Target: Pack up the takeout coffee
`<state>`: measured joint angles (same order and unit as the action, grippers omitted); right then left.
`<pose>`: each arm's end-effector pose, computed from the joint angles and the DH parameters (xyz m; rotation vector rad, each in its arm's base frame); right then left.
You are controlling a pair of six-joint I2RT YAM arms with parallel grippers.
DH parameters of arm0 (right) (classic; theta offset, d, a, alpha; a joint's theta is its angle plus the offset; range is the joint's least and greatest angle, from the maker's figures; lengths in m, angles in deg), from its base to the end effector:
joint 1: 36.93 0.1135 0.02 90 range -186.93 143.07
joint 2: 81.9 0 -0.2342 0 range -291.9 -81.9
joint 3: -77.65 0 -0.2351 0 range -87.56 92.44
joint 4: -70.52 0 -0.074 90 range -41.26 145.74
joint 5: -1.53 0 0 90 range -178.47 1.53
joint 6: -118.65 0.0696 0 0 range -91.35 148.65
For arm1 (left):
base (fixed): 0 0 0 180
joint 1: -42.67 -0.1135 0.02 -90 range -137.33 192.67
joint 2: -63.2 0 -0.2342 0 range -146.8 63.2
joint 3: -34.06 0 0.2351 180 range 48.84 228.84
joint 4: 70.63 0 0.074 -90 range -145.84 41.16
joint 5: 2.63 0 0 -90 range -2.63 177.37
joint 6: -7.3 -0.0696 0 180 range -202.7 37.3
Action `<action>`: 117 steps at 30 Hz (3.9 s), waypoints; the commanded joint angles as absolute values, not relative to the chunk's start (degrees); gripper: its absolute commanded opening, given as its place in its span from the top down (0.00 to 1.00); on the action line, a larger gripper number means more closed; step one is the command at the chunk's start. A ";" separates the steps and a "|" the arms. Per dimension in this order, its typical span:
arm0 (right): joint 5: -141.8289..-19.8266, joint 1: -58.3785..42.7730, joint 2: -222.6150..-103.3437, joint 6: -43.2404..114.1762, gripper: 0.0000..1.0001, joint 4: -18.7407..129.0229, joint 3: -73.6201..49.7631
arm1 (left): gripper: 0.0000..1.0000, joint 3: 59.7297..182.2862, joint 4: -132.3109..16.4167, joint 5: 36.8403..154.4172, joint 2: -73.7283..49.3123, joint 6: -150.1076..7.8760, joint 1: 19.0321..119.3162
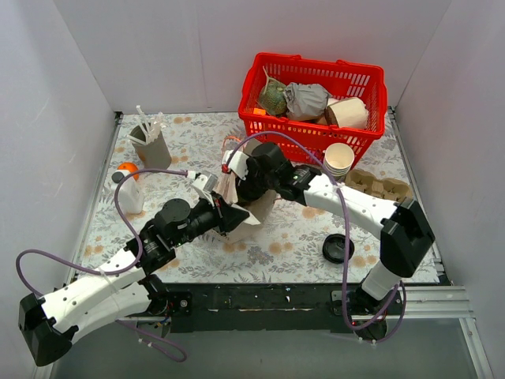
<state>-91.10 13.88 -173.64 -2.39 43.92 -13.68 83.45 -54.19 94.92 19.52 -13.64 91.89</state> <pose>0.2468 0.2976 0.2640 -1.3493 1.5989 0.1614 0.1401 -0.1764 0.2720 -0.2437 2.0459 -1.5325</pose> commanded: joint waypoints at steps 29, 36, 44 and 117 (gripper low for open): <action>-108.06 13.78 -142.65 26.79 0.02 52.15 -19.70 | 0.87 89.71 -32.12 65.49 23.73 12.93 90.49; -112.01 13.78 -138.68 30.40 0.02 45.90 -22.61 | 0.66 92.95 -24.21 61.26 24.00 13.20 90.40; -115.10 13.78 -136.13 31.29 0.02 44.57 -24.37 | 0.02 97.70 -21.31 61.71 23.74 10.82 90.40; -110.70 -1.33 -144.48 22.94 0.07 42.82 -30.35 | 0.39 138.58 -26.58 108.55 -27.68 -32.16 27.91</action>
